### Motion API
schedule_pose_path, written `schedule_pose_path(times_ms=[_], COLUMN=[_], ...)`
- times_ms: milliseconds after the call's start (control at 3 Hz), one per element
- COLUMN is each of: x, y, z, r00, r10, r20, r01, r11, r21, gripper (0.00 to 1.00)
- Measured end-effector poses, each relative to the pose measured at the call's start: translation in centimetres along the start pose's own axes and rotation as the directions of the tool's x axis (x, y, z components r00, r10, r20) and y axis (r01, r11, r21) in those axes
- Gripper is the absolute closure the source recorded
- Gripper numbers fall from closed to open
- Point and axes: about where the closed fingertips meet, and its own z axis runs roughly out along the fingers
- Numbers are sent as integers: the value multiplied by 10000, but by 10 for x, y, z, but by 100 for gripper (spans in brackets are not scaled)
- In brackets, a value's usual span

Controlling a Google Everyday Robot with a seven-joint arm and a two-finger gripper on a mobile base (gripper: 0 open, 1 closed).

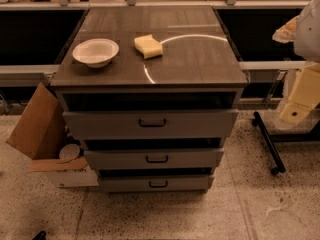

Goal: Open top drawer

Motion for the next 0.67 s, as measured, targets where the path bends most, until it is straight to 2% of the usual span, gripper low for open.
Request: schedule_pose_path(times_ms=[667], x=[-1], y=[3], z=[2], r00=[9998], r10=[-81], r20=[175], r01=[83], r11=[9999], r21=[-88], gripper=[0])
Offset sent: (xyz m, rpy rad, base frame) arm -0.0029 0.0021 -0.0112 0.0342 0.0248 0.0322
